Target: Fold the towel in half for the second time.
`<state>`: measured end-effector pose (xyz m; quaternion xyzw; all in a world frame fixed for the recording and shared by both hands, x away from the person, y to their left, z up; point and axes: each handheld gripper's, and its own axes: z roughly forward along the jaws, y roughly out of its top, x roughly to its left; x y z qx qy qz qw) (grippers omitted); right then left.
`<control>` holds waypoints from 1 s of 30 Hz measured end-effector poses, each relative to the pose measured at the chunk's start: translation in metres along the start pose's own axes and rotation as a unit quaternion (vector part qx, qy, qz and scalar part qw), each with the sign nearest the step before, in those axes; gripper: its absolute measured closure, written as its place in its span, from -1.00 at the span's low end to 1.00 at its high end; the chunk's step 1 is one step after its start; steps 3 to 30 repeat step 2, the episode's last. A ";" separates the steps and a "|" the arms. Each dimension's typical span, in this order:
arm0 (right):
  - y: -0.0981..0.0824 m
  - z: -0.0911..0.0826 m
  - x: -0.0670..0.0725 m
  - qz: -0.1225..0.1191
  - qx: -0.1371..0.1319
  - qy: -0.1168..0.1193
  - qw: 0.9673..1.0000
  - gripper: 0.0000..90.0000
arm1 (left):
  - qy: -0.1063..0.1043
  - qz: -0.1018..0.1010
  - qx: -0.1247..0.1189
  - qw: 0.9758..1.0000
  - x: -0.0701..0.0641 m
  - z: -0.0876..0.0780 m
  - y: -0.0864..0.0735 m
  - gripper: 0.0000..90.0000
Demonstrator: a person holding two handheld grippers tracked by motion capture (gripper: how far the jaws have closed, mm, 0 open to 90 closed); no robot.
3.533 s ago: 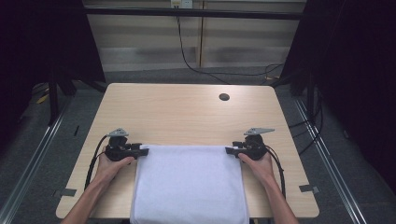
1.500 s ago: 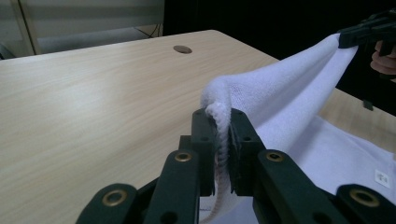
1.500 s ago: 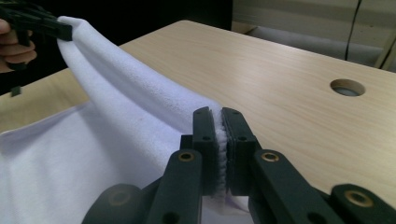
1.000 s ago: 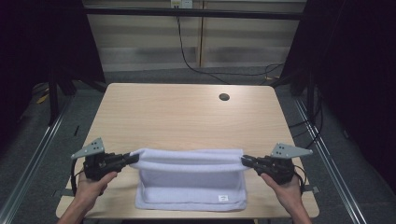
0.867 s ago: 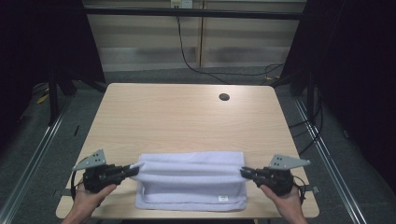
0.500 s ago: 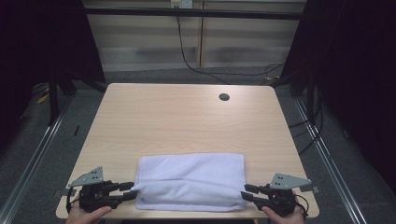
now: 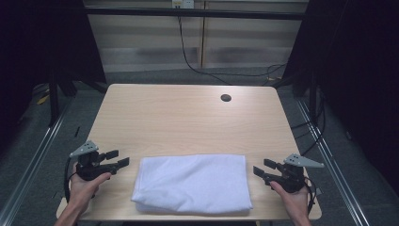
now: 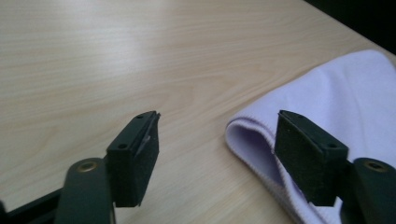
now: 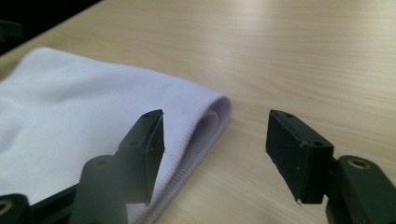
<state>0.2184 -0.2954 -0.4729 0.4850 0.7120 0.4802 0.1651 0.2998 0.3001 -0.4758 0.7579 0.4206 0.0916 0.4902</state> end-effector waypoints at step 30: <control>-0.002 0.000 -0.001 -0.007 0.012 -0.012 1.000 -0.17 | 0.004 -0.005 0.000 1.000 0.000 0.000 -0.003 -0.36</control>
